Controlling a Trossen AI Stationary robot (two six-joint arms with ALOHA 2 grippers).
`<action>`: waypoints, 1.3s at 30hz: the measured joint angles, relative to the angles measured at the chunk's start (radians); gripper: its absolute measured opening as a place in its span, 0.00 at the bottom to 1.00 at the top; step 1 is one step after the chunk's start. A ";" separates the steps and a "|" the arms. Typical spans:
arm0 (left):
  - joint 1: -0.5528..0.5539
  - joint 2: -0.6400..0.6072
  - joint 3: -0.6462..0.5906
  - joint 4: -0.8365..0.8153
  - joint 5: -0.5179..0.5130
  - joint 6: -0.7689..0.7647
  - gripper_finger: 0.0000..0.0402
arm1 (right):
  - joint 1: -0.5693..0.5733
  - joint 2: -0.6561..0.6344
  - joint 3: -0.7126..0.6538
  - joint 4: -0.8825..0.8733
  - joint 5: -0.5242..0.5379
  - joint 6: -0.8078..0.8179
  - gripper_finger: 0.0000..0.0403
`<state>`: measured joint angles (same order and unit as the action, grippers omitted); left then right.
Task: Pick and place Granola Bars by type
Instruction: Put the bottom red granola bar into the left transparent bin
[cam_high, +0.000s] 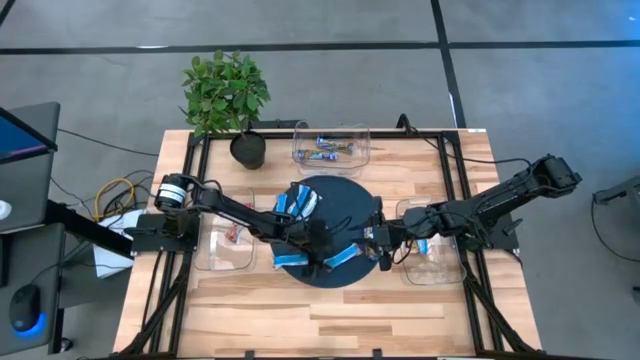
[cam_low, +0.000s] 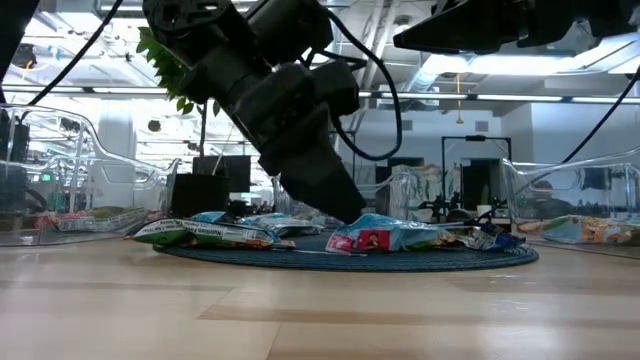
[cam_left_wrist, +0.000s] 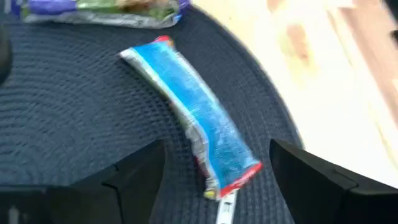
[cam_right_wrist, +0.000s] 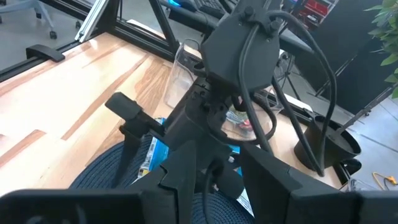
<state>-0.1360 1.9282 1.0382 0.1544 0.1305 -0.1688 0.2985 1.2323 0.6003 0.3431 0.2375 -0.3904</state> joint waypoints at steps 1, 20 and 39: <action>0.000 0.000 0.000 -0.002 -0.009 -0.004 0.71 | 0.000 0.000 0.000 0.000 0.000 0.000 0.29; -0.008 0.070 0.001 0.071 -0.016 -0.010 0.79 | 0.000 0.000 0.000 -0.009 0.000 0.000 0.29; -0.008 0.070 0.001 0.050 -0.109 0.028 0.60 | 0.000 0.000 0.000 -0.014 0.000 0.000 0.29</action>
<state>-0.1440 1.9984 1.0389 0.2043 0.0219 -0.1406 0.2985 1.2324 0.6003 0.3293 0.2375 -0.3904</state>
